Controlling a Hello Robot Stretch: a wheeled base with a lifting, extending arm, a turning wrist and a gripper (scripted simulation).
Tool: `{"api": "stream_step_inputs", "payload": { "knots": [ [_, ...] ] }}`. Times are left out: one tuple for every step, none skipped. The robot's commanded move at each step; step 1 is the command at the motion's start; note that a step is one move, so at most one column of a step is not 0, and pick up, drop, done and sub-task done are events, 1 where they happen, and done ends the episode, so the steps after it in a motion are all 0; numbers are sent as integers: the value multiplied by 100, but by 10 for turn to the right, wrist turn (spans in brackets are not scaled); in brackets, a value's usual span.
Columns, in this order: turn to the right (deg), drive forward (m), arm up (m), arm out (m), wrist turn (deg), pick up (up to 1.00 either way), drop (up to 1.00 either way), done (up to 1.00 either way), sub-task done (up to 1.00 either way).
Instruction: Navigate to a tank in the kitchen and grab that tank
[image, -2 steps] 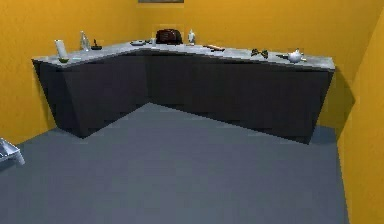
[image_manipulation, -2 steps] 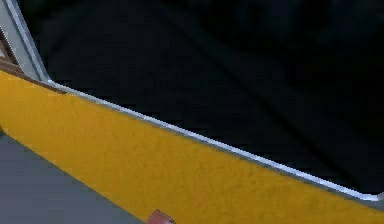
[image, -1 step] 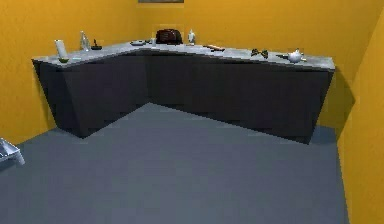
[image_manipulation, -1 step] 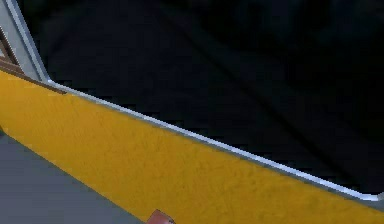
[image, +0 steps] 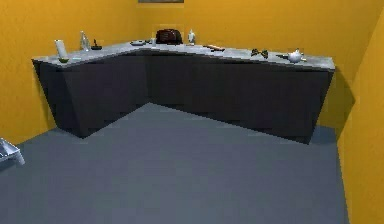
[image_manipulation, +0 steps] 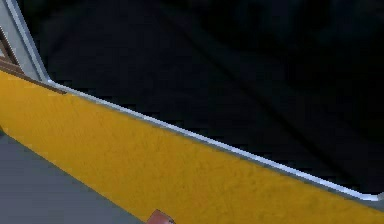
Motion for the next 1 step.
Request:
{"api": "stream_step_inputs", "payload": {
  "knots": [
    [0, 0, 0, 0, 90, 0, 0, 0, 0]
  ]
}}
